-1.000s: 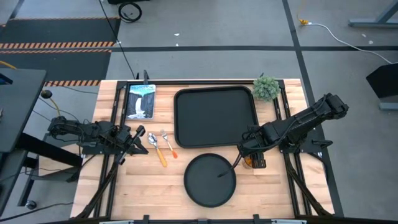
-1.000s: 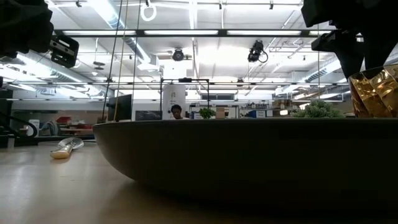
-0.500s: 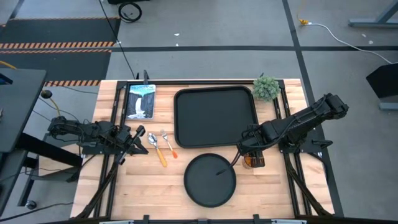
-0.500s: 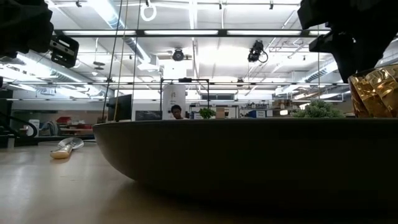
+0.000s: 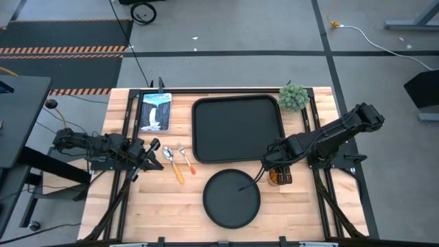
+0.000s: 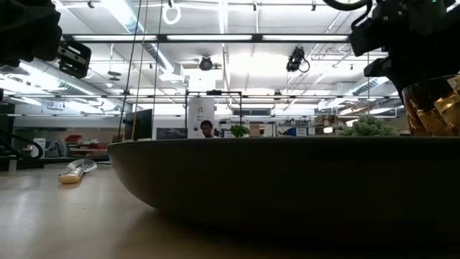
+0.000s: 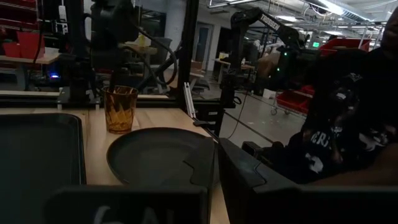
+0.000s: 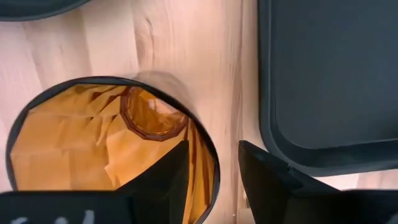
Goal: Pick and place plate/cup/fork/spoon on tray
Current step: Put the brown cup on the top right of the black serving tray
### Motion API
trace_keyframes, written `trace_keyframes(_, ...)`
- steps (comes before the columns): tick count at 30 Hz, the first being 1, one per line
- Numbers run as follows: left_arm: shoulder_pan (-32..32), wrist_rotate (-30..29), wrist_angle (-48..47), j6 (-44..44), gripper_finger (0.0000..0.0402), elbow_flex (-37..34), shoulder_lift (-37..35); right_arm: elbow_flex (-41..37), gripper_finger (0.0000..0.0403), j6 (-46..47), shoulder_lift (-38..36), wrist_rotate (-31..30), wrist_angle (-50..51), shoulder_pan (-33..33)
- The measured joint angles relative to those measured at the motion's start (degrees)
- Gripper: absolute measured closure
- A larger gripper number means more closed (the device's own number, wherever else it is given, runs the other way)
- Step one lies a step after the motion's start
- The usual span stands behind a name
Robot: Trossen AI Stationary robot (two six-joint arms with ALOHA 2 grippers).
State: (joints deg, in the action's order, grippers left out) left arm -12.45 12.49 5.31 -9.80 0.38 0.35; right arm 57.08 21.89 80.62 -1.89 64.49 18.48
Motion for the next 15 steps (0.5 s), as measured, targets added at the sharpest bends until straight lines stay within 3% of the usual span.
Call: trace_keyframes(15,0.0,0.0,0.0,-0.01,0.0372,0.0,0.0,0.0,0.0315,-0.5,0.0,0.5,-0.2,-1.46)
